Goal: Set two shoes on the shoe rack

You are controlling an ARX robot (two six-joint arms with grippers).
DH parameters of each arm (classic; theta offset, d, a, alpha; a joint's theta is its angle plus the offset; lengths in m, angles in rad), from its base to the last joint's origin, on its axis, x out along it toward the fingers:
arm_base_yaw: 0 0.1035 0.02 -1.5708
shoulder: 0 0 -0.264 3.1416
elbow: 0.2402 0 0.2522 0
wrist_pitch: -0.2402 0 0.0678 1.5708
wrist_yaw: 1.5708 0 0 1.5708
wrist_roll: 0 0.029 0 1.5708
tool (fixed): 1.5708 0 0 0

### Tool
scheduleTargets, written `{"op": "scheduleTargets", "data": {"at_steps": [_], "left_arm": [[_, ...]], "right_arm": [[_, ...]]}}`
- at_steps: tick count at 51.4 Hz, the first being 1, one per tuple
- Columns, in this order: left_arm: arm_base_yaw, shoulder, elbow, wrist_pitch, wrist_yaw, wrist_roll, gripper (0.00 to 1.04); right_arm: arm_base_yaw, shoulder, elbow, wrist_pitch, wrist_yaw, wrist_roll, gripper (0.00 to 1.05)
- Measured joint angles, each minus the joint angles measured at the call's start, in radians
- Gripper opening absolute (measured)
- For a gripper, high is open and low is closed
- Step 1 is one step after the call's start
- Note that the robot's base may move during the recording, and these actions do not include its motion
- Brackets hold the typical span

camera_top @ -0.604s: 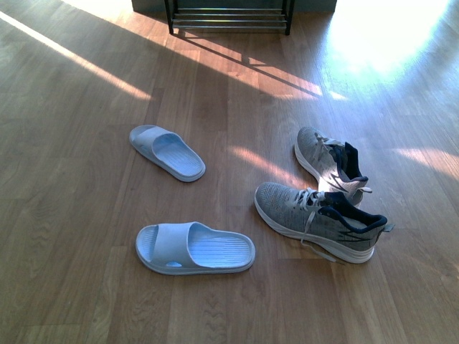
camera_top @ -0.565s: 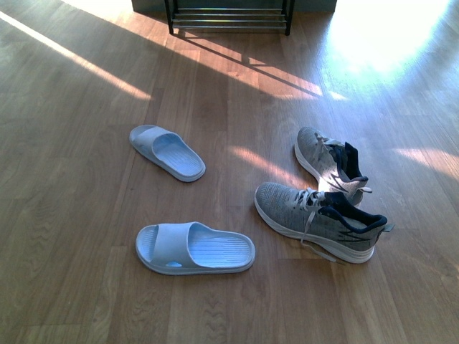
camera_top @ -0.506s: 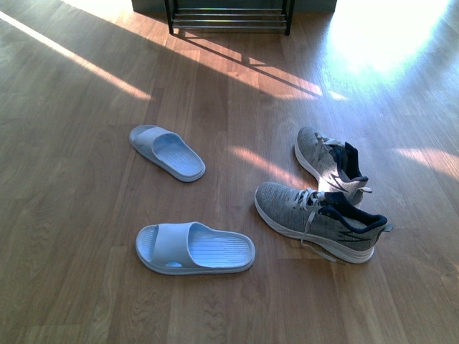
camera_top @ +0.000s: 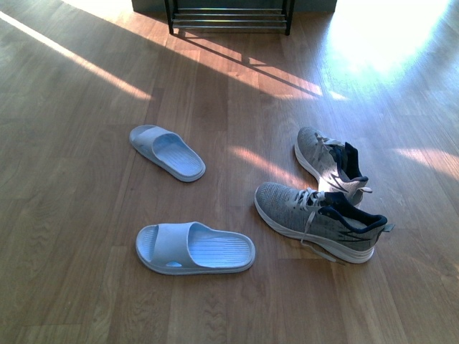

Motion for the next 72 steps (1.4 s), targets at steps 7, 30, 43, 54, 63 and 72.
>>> {"op": "scheduleTargets", "data": {"at_steps": [7,30,43,54,63,72], "left_arm": [[0.0,0.0,0.0,0.0,0.0,0.0,0.95],[0.0,0.0,0.0,0.0,0.0,0.0,0.95],[0.0,0.0,0.0,0.0,0.0,0.0,0.95],[0.0,0.0,0.0,0.0,0.0,0.0,0.95],[0.0,0.0,0.0,0.0,0.0,0.0,0.95],[0.0,0.0,0.0,0.0,0.0,0.0,0.95]], "right_arm": [[0.0,0.0,0.0,0.0,0.0,0.0,0.96],[0.0,0.0,0.0,0.0,0.0,0.0,0.96],[0.0,0.0,0.0,0.0,0.0,0.0,0.96],[0.0,0.0,0.0,0.0,0.0,0.0,0.96],[0.0,0.0,0.0,0.0,0.0,0.0,0.96],[0.0,0.0,0.0,0.0,0.0,0.0,0.96]]}}
